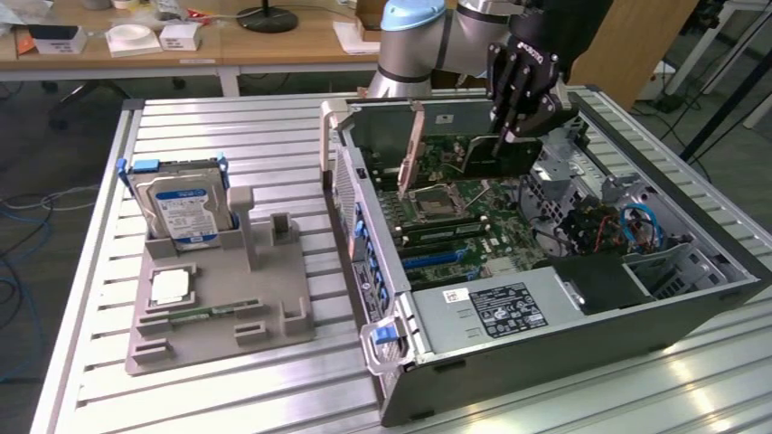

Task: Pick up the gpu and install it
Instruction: 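Insert the gpu into the slot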

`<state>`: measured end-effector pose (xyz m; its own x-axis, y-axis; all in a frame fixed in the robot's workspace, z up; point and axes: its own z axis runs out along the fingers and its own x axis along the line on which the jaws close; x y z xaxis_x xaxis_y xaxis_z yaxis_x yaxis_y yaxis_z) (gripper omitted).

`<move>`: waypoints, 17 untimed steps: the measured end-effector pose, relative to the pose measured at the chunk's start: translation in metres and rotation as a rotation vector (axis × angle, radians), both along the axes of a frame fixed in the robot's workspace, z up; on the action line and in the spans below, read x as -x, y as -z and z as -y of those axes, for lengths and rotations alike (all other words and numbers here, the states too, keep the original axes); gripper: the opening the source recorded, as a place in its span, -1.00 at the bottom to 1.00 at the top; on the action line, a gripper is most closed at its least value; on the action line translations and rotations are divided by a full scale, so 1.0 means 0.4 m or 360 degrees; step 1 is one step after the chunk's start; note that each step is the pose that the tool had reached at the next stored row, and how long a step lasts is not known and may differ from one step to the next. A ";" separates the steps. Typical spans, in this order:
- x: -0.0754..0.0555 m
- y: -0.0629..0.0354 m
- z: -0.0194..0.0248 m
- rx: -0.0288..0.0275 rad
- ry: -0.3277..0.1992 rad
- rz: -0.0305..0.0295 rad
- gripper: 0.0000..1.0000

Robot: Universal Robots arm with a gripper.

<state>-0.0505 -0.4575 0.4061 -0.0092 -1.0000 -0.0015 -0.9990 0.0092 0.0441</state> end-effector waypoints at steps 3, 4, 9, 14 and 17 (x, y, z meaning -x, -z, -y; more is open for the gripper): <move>0.000 0.000 0.000 -0.00001 0.0000 0.00001 -0.48; 0.000 0.002 0.000 -0.00004 0.0000 0.00001 -0.48; 0.000 0.010 0.000 -0.00001 0.0000 0.00000 -0.48; 0.000 0.019 0.000 -0.00001 0.0000 0.00000 -0.48; 0.000 0.025 0.000 -0.00002 0.0000 0.00000 -0.48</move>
